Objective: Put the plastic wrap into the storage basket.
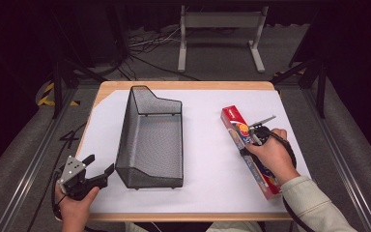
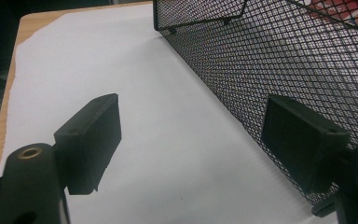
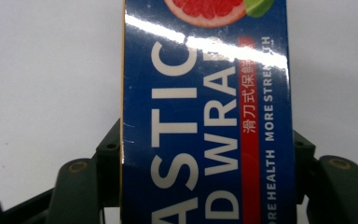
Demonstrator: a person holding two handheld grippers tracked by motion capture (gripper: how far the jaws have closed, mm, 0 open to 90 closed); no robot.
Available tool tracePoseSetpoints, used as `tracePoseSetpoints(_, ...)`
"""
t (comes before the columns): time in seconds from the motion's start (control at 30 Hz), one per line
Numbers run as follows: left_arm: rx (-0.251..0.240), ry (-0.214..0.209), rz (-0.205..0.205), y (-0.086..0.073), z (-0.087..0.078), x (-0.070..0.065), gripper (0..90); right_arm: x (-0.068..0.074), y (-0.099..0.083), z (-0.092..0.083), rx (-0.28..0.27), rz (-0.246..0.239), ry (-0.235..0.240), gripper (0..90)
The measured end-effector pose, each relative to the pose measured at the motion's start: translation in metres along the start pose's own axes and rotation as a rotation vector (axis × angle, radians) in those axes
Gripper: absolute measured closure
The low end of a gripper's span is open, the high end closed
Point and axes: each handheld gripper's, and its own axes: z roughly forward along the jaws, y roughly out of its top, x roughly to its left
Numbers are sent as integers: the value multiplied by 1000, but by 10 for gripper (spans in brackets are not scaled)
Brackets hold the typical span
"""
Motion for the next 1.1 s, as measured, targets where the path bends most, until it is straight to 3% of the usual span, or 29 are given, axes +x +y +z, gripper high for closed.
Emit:
tracePoseSetpoints(0.17, -1, -3, 1, 0, 0, -1, 208, 3, 2, 0, 8, 3, -23, 397)
tracePoseSetpoints(0.33, -2, 1, -9, 0, 0, 0, 208, 0, 2, -3, -28, 46, 22, 402)
tracePoseSetpoints(0.43, -3, 1, -6, 0, 0, 1, 208, 0, 3, -8, -54, 46, 30, 402)
tracePoseSetpoints(0.77, -7, 3, -6, 0, -1, 0, 208, 4, 9, -44, -163, 37, 80, 401)
tracePoseSetpoints(1.1, 0, 10, 4, -1, -1, 0, 208, 6, 13, -63, -228, 54, 99, 400)
